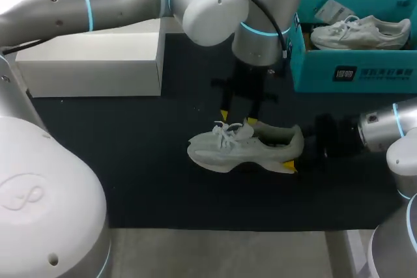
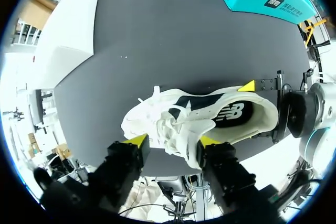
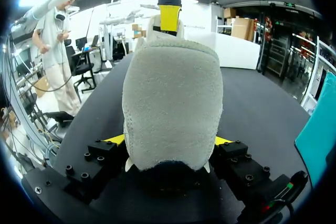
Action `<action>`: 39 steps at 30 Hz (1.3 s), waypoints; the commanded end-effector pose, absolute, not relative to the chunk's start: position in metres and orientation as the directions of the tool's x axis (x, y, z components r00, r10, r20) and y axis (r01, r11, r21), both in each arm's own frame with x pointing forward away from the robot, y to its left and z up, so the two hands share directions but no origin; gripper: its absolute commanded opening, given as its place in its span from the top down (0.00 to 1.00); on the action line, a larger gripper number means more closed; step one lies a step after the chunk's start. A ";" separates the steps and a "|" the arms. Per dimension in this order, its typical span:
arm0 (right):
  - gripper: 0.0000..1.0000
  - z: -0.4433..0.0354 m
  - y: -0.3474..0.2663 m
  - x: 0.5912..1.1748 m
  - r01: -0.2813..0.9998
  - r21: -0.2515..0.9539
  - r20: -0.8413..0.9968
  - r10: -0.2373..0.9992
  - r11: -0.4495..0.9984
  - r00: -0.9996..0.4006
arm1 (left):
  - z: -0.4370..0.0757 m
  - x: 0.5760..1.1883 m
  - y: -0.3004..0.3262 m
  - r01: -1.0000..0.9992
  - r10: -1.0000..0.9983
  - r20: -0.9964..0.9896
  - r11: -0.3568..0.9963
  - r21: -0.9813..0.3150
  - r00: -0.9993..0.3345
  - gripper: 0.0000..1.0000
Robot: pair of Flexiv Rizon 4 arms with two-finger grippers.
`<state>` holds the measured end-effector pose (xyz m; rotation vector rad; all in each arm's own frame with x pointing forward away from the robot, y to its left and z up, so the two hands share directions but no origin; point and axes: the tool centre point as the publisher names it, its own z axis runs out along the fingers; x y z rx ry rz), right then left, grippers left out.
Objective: Take the shoe out of the shoebox, open the shoe tongue, remove and reinsert the insole, then place the shoe into the shoebox
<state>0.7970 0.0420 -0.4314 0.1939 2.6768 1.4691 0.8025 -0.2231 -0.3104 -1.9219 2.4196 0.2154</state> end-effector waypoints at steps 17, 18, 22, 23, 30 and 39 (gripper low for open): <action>1.00 -0.434 0.044 0.798 0.072 0.842 -0.012 0.152 0.534 -0.988 | -0.273 0.812 -0.186 -0.934 -0.953 0.139 0.293 0.202 -0.269 1.00; 1.00 -0.434 0.044 0.798 0.072 0.842 -0.012 0.152 0.534 -0.988 | -0.273 0.812 -0.183 -0.935 -0.954 0.145 0.289 0.207 -0.263 1.00; 1.00 -0.434 0.044 0.798 0.072 0.842 -0.012 0.152 0.534 -0.988 | -0.275 0.812 -0.175 -0.935 -0.954 0.145 0.289 0.207 -0.262 1.00; 1.00 -0.434 0.044 0.798 0.072 0.842 -0.012 0.152 0.534 -0.988 | -0.276 0.812 -0.172 -0.936 -0.955 0.143 0.286 0.207 -0.260 1.00; 1.00 -0.434 0.044 0.798 0.072 0.842 -0.012 0.152 0.534 -0.988 | -0.299 0.816 -0.152 -0.937 -0.971 0.112 0.233 0.259 -0.211 1.00; 1.00 -0.434 0.044 0.798 0.072 0.842 -0.012 0.152 0.534 -0.988 | -0.332 0.813 -0.133 -0.926 -0.977 0.020 0.208 0.313 -0.213 1.00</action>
